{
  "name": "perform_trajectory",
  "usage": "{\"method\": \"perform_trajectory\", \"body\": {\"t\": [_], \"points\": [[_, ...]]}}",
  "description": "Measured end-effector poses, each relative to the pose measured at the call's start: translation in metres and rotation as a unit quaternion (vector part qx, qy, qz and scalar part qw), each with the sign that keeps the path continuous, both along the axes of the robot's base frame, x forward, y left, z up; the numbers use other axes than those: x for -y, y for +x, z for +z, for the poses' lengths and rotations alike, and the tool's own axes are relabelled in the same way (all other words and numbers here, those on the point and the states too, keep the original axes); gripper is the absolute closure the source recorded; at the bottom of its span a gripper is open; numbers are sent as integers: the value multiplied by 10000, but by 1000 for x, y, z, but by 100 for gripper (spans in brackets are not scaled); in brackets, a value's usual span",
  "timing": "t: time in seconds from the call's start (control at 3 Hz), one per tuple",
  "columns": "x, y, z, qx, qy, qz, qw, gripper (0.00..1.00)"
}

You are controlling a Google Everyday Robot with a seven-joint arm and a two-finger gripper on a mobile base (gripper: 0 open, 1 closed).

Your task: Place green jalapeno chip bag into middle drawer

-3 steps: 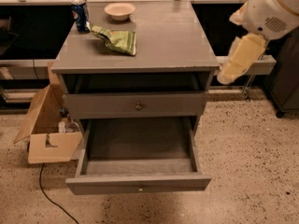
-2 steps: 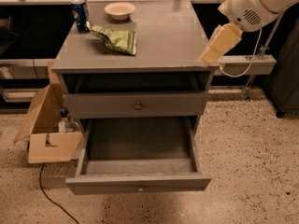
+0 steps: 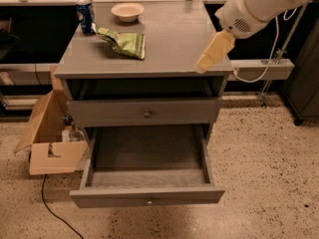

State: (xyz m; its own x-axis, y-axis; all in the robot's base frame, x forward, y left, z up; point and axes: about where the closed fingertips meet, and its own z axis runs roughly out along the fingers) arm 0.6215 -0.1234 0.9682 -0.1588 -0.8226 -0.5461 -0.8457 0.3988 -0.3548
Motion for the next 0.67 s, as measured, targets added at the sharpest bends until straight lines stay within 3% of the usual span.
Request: {"method": "perform_trajectory", "body": {"t": [0.33,0.67], "points": [[-25,27,-18,52,84,94,9999,0],[-60,60,-33,142,478,160,9986,0]]}}
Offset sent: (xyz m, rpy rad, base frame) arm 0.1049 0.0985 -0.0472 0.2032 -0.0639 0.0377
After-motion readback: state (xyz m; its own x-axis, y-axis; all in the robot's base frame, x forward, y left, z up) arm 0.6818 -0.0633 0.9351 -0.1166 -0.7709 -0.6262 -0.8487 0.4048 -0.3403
